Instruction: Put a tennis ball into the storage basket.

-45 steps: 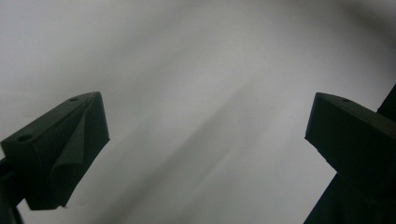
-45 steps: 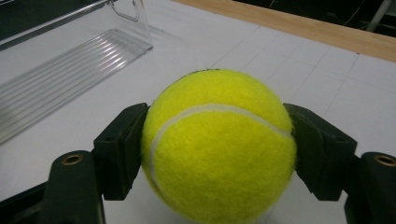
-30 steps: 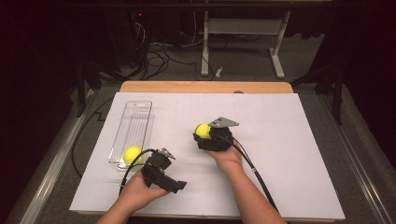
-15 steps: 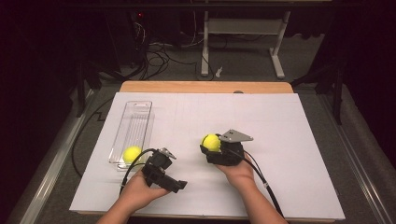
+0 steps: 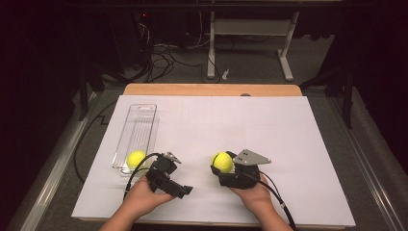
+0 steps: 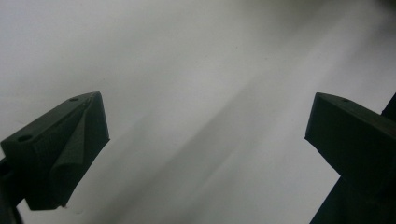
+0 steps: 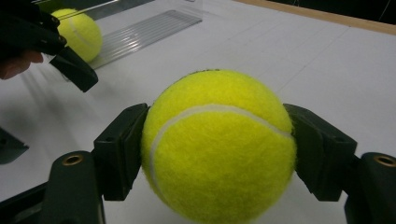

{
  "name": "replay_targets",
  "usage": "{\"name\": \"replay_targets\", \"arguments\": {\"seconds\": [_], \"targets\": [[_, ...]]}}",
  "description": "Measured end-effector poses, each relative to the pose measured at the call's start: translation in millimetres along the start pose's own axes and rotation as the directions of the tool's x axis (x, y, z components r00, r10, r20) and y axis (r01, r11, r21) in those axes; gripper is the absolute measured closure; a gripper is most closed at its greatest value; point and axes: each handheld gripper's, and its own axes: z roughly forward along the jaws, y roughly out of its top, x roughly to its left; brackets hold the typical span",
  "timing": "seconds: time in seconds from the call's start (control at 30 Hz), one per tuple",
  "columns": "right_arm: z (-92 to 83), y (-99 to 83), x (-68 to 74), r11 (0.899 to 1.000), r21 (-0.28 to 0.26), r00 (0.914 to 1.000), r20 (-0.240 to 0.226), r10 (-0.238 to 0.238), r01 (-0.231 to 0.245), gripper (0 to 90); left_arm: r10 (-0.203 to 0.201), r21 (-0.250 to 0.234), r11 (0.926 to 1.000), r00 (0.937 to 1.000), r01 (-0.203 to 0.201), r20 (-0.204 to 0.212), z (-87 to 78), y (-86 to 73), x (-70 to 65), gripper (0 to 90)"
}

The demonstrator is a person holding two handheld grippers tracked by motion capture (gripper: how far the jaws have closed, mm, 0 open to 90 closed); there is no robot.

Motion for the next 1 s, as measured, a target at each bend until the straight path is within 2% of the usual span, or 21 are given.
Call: {"name": "replay_targets", "arguments": {"seconds": [0.17,0.37,0.67,1.0], "targets": [[-8.1,-7.6,4.8,1.000,-0.010,1.0000,-0.005,0.000,0.000,27.5,-0.006,-0.007,1.0000,0.9999,0.007,0.011,-2.5,-0.5,1.6,0.7],[-10.0,-15.5,6.8,1.000,0.004,0.9995,-0.016,-0.027,0.027,27.5,-0.005,-0.008,1.0000,0.9999,0.005,0.016,-3.2,-0.9,0.6,0.7],[-2.9,-16.6,14.4,0.999,0.002,0.9986,-0.034,-0.040,0.040,27.6,-0.007,-0.012,0.9999,0.9999,0.007,0.015,-4.8,-1.1,2.0,0.7],[7.2,-15.4,28.8,0.996,0.015,0.9929,-0.085,-0.083,0.085,27.8,-0.007,-0.010,0.9999,0.9999,0.007,0.014,-4.9,-1.3,1.2,0.7]]}}
